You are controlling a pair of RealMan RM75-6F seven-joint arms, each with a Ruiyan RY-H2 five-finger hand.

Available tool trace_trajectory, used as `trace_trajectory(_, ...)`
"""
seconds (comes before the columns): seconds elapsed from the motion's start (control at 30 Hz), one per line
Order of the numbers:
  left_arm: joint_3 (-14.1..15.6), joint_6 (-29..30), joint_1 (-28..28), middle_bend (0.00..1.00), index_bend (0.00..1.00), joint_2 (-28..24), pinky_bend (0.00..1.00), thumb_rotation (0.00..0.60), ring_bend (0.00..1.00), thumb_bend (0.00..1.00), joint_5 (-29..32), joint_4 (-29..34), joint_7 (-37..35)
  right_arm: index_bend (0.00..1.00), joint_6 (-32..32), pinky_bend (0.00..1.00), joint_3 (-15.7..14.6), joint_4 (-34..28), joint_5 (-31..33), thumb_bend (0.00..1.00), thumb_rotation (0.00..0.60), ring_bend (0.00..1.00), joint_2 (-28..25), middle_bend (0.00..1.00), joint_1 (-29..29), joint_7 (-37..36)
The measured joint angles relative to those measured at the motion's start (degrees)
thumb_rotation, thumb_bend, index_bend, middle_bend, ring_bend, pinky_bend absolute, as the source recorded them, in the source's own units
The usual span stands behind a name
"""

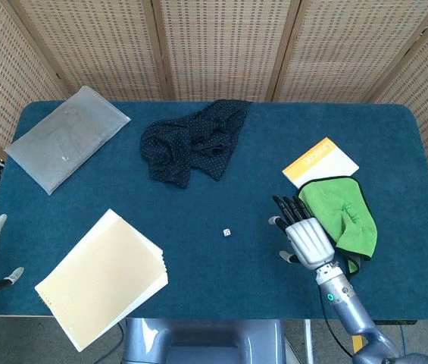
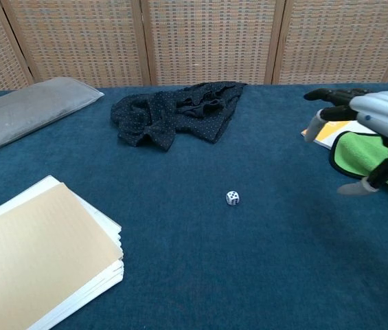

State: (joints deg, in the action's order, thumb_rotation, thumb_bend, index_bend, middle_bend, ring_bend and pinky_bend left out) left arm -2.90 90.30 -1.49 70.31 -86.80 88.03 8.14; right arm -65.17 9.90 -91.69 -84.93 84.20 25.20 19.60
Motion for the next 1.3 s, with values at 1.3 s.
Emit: trace_trajectory(1.3, -0.81, -5.16, -2.01, 0.0, 0.0, 0.01, 0.0, 0.6, 0.0, 0.0, 4.05, -2.37, -3.69, 0.51, 11.08, 0.02, 5.29, 15.64, 23.69, 0.39, 0.6, 0.0, 20.72, 0.15, 16.65, 13.42)
